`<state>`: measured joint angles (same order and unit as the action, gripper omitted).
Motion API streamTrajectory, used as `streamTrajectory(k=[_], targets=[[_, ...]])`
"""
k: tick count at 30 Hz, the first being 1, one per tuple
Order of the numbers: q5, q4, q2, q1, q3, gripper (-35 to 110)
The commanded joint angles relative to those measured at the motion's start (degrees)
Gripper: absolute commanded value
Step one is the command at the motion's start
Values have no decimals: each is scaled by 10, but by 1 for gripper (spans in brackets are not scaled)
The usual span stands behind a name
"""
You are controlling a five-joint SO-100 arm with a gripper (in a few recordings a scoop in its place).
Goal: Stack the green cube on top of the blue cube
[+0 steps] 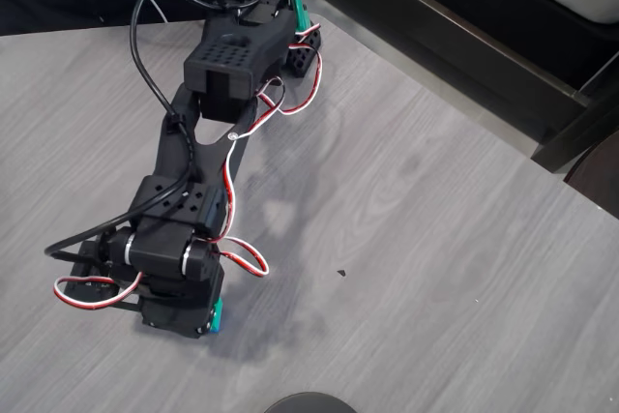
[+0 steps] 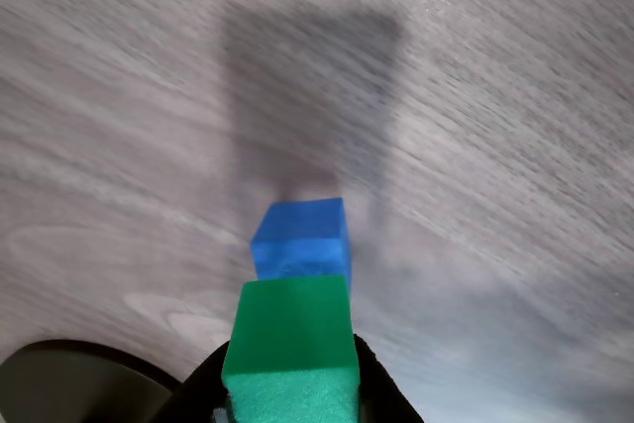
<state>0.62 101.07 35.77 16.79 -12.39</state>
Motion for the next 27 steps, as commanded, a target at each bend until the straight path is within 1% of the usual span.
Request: streamTrajectory(k=[1,21,22,23,24,25,27], targets=[[8,6,4,5,24,0],[12,7,-26,8,44,0],[12,7,-26,10,44,4],[12,8,-26,11,44,13],[13,8,-25,12,44,18],[15,10,-21,18,44,29],[17,11,-16,19,44,33]])
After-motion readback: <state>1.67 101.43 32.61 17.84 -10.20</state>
